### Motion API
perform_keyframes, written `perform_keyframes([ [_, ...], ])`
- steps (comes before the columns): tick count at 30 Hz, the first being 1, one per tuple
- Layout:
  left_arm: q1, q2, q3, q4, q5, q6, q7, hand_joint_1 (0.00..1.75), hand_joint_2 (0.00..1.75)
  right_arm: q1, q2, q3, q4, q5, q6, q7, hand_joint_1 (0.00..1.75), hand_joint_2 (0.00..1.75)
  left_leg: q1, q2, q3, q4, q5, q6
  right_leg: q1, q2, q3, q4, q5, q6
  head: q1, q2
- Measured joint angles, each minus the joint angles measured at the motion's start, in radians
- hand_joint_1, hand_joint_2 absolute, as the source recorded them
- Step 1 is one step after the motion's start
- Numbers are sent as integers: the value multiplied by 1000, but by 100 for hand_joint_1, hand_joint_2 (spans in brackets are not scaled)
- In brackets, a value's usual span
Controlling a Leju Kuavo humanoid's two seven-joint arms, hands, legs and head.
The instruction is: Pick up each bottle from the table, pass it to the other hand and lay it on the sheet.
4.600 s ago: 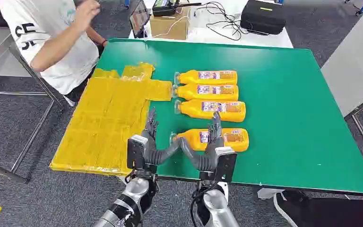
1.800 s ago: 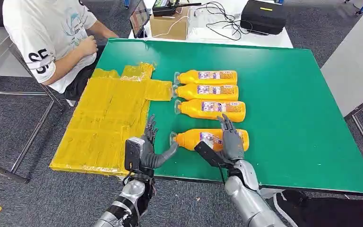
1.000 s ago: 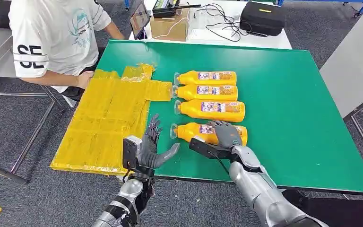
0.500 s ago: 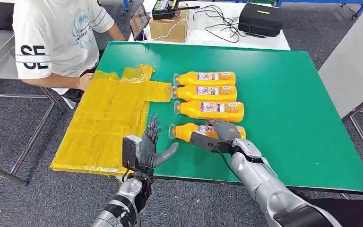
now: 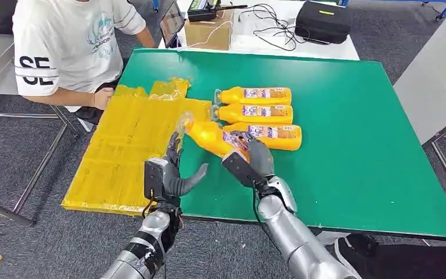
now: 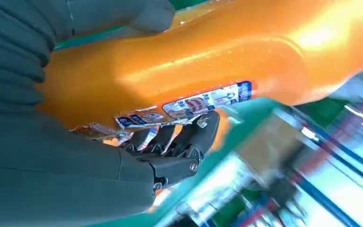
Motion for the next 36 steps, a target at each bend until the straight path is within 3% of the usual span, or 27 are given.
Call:
perform_keyframes([
  [10,-5,0,-3,-11,9,-43,23,0,175,19,52,3,-74,-40,-29,-28,175,175,0,0,-1,0,0,0,0,0,-1,0,0,0,1,0],
  [31,-7,-6,-39,-171,121,-92,53,0,175,41,129,73,33,-155,55,-84,175,175,0,0,-3,0,0,0,0,0,-3,0,0,0,1,0],
  [32,-6,-6,-42,-177,122,-93,55,162,175,42,129,74,37,-161,57,-84,175,175,0,0,-4,0,0,0,0,0,-3,0,0,0,0,0],
  [33,-6,-6,-43,-182,123,-93,57,175,175,42,129,74,41,-163,58,-85,175,175,0,0,-4,0,0,0,0,0,-4,0,0,0,1,0],
  [36,-4,-6,-47,-189,129,-97,63,175,175,42,129,74,50,-167,58,-88,175,175,0,0,-4,0,0,0,0,0,-4,0,0,0,1,0],
])
